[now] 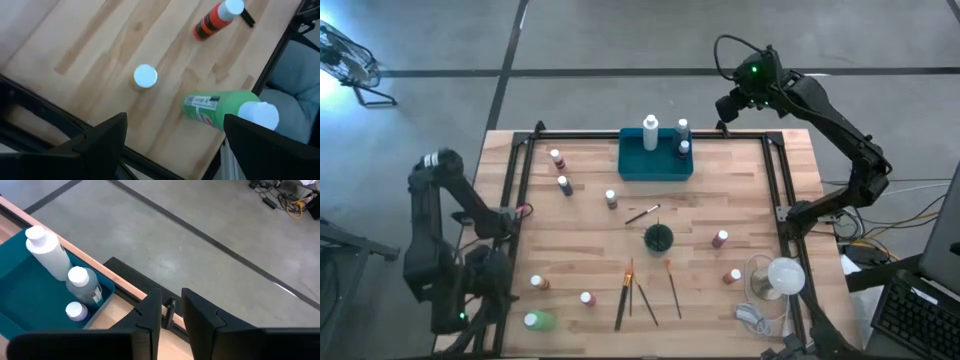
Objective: Pick & Place Paint Supplies
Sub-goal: Put the green paint bottle into the blue bin
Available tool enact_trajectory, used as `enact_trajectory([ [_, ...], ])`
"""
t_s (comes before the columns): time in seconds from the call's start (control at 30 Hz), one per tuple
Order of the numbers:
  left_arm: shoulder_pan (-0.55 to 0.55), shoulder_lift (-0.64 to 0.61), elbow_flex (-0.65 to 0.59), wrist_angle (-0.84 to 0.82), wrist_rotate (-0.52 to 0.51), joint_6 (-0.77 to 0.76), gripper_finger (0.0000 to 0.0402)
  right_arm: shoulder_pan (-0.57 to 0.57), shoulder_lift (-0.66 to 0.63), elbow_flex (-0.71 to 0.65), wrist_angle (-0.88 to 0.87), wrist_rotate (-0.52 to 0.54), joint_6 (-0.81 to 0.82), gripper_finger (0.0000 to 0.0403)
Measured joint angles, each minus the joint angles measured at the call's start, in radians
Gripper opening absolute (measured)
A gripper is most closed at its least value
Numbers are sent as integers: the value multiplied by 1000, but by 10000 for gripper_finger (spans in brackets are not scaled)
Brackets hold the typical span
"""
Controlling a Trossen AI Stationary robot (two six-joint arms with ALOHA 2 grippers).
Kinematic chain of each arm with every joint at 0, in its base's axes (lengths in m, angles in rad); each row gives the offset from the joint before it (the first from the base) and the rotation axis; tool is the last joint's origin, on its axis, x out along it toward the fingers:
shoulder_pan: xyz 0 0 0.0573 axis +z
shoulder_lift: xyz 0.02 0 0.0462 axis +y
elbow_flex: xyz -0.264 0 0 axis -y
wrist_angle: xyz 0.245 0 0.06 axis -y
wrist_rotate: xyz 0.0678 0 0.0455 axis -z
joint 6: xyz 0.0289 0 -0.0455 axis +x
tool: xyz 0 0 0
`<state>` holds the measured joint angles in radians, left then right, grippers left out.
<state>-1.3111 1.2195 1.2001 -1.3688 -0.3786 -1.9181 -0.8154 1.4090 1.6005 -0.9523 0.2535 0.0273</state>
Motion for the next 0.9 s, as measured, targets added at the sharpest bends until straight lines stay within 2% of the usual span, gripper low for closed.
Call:
enact_trajectory([
  [0.1,-4,34,17,23,1,4,335,0,0,0,8,0,0,87],
  [0.33,-4,78,3,155,20,190,335,0,0,0,71,0,8,103],
  [0.47,-4,79,-11,191,93,172,335,0,0,0,89,0,23,112],
  [0.67,-4,83,-66,209,127,185,335,0,0,0,96,0,19,129],
  [0.9,8,83,-139,288,33,240,335,0,1,0,97,0,20,149],
])
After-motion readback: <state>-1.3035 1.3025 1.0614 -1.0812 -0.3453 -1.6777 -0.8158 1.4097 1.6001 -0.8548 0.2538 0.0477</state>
